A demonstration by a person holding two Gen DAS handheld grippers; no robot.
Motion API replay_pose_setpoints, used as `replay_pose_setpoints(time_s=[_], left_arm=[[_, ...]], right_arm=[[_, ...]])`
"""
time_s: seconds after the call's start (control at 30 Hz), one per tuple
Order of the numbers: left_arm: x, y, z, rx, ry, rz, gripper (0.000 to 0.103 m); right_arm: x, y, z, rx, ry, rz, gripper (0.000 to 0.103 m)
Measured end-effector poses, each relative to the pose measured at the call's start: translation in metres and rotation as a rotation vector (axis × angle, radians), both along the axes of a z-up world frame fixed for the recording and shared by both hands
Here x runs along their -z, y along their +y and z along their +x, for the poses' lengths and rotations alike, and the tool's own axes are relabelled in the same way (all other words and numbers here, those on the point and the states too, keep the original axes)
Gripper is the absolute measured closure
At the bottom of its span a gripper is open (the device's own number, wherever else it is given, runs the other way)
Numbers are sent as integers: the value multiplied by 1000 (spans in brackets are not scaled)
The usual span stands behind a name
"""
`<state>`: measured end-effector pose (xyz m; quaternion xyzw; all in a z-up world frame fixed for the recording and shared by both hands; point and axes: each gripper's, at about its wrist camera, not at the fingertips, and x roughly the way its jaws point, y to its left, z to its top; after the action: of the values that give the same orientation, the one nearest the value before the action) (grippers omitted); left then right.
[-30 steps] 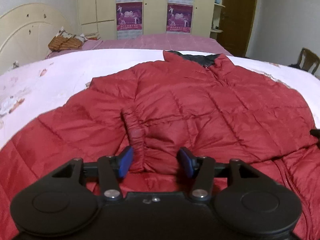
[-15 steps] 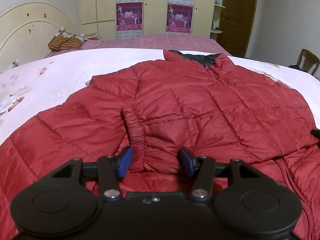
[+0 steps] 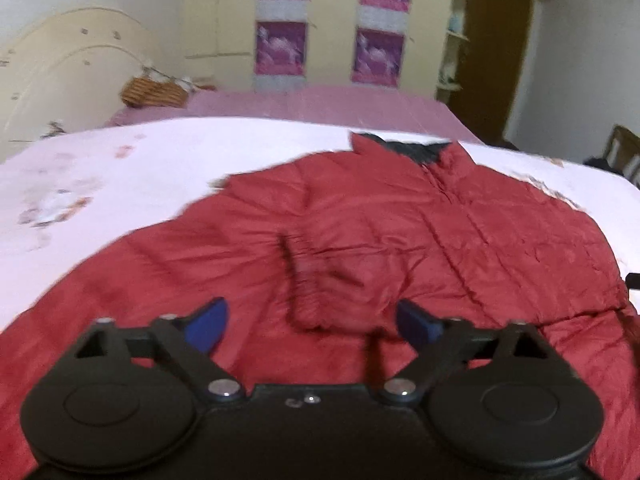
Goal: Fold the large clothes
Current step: 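Grasp the other sleeve cuff with the left gripper and lift it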
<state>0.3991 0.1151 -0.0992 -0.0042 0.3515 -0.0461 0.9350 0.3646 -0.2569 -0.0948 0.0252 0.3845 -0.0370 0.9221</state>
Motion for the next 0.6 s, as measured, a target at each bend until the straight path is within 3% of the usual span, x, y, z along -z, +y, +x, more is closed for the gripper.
replay_pose_setpoints(time_s=[0.03,0.07,0.23,0.3,0.37,0.6], left_arm=[[-2,6,-10,-23,-4,4,7],[-3,15,-22,-51,-4,1,7],[2,69,-82,-243,27,-72,14],[5,94,-108,-345,42,-120,20],[5,120,-137,-446,47,-209,26],[19,183,-204,-774,-16,-532,28]], right_arm=[[-4,-1,-9,14,-34,5,15],[-7,-1,-19,13,-68,12,13],[-11,3,-46,-2,-45,35,15],[-9,9,-52,-12,-25,46,26],[-8,13,-54,-22,-11,65,27],[-7,48,-37,-131,-7,48,28]])
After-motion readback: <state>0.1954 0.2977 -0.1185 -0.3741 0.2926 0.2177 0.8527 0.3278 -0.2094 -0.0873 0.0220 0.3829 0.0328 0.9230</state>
